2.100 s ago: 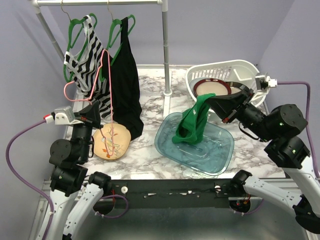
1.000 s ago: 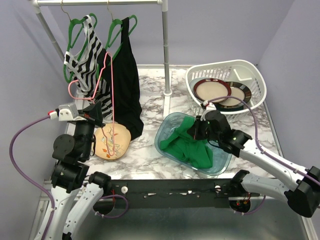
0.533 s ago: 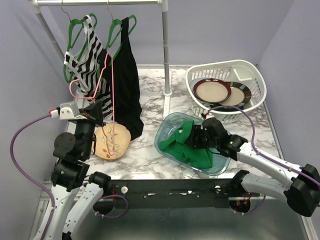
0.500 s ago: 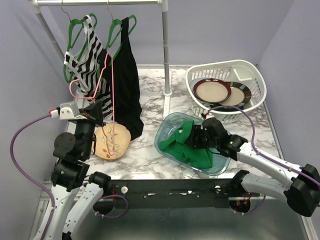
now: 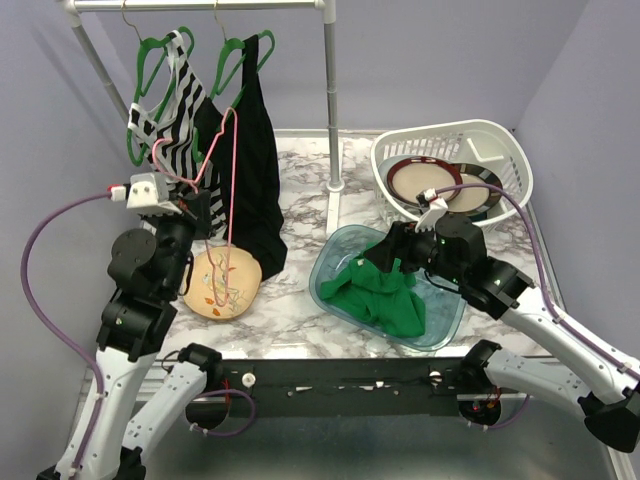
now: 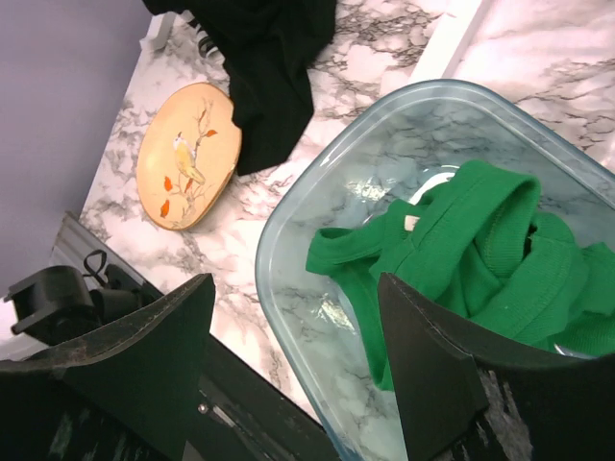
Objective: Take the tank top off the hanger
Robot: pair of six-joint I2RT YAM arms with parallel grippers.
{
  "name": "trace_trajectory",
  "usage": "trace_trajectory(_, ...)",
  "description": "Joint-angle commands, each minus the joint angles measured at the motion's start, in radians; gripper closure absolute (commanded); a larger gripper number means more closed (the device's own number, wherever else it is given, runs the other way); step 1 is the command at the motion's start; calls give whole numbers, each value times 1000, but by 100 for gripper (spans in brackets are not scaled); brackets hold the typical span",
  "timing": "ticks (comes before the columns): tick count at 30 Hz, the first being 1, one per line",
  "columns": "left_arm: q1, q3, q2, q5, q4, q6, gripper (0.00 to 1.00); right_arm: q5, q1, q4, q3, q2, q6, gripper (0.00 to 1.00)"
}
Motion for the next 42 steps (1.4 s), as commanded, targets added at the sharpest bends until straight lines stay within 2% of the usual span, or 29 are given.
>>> trace_trajectory(1, -9, 138, 133, 45, -159, 26, 100, -70, 6, 65, 6, -19, -32, 23)
trace_trajectory(4, -13, 187, 199, 35, -173, 40, 100, -67, 6, 81, 1, -25, -35, 23)
trace_trajectory(9, -32, 357, 386, 46, -234, 135, 100, -112, 6, 113, 0, -42, -48, 23)
trace_trajectory(17, -32, 585, 669, 100, -220, 152, 100, -164, 6, 216, -12, -96, -45, 23)
trace_trajectory(22, -33, 645, 795, 36, -109, 154, 100, -152, 6, 253, -7, -111, -49, 23)
trace_trajectory(26, -33, 708, 893, 42, -50, 161, 100, -156, 6, 242, 20, -105, -55, 23)
trace_trajectory(34, -33, 963, 1048, 19, -36, 210, 100, -158, 4, 272, -8, -137, -34, 24)
trace_trajectory(42, -33, 1285, 1228, 19, -118, 256, 100, -138, 6, 263, -5, -151, -32, 24)
